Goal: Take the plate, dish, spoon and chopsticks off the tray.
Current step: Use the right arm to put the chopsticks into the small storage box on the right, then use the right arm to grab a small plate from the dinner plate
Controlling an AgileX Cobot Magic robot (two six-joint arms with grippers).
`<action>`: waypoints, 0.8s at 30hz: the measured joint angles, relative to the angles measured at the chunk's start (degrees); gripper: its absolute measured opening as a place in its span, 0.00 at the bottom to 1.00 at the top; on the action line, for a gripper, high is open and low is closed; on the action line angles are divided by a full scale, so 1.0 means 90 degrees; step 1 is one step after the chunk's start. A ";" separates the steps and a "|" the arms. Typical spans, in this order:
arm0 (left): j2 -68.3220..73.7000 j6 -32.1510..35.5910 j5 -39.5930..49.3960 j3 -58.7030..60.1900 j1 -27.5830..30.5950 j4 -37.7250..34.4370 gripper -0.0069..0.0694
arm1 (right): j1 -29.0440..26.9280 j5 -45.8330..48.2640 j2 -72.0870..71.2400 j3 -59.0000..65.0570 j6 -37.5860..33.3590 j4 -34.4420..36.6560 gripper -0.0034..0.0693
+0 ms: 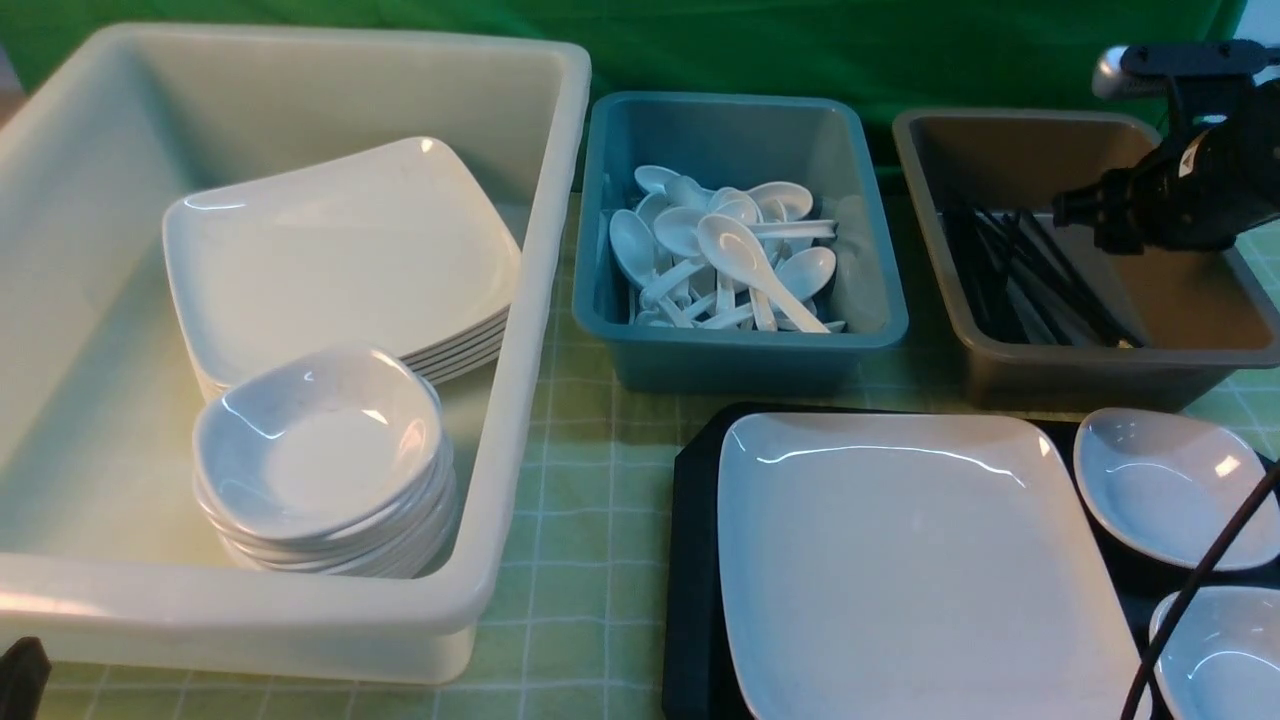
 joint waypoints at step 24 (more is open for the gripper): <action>0.0000 0.0020 0.0000 0.0000 0.0000 0.0000 0.38 | 0.0000 0.4598 -0.4339 0.1590 -0.1749 0.1437 0.04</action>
